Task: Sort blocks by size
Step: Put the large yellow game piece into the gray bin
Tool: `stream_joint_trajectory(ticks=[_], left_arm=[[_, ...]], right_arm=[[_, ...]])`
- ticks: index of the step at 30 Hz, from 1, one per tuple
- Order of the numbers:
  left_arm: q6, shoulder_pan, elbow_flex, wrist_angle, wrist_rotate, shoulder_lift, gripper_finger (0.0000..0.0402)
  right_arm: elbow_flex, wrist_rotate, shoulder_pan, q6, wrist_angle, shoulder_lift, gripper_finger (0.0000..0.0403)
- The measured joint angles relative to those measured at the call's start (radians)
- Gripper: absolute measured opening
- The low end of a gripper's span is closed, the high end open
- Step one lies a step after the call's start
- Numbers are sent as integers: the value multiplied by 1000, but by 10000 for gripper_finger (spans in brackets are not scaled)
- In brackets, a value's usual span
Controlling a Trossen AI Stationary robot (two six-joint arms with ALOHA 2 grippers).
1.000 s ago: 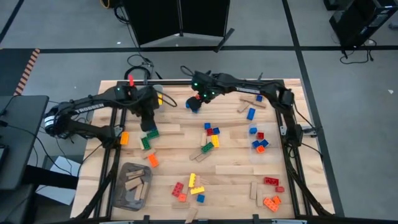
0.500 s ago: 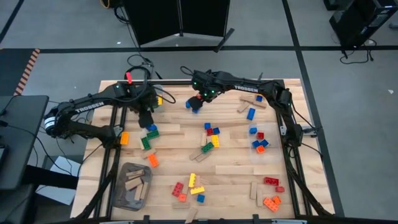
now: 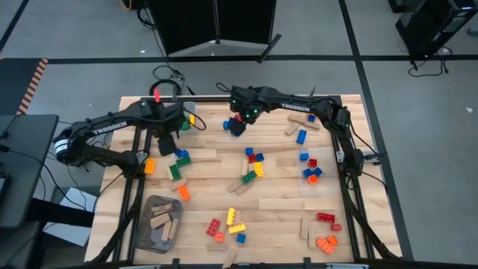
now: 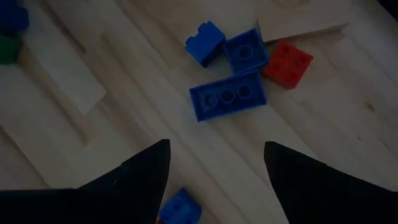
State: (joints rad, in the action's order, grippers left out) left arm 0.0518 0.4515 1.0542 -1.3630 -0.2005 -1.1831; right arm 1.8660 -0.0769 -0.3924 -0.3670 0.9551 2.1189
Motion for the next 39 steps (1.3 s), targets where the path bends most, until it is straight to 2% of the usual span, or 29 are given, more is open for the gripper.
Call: stream_joint_trajectory(ticks=[7, 13, 17, 22, 27, 31, 34, 39], left_arm=[[-45, 0, 0, -48, 1, -9, 163], [-330, 0, 0, -33, 2, -9, 163], [-416, 0, 0, -23, 2, -9, 163], [-500, 0, 0, 42, 1, -9, 163], [-567, -8, 0, 163, 82, -9, 163], [-654, -63, 0, 328, 169, -17, 163], [-811, -142, 1, 421, 163, -40, 163], [-1079, -295, 9, 445, 94, -123, 163]], right_arm=[[-1, -3, 8, 69, 31, 0, 273], [-1, -3, 14, 105, 76, 0, 270], [-1, -3, 14, 133, 103, 0, 271], [-2, 0, 13, 159, 144, -10, 268], [-2, 95, 14, 169, 185, -66, 264], [-2, 111, 5, 192, 219, -138, 265], [-2, 134, -7, 205, 265, -201, 265], [-2, 227, -27, 238, 341, -323, 264]])
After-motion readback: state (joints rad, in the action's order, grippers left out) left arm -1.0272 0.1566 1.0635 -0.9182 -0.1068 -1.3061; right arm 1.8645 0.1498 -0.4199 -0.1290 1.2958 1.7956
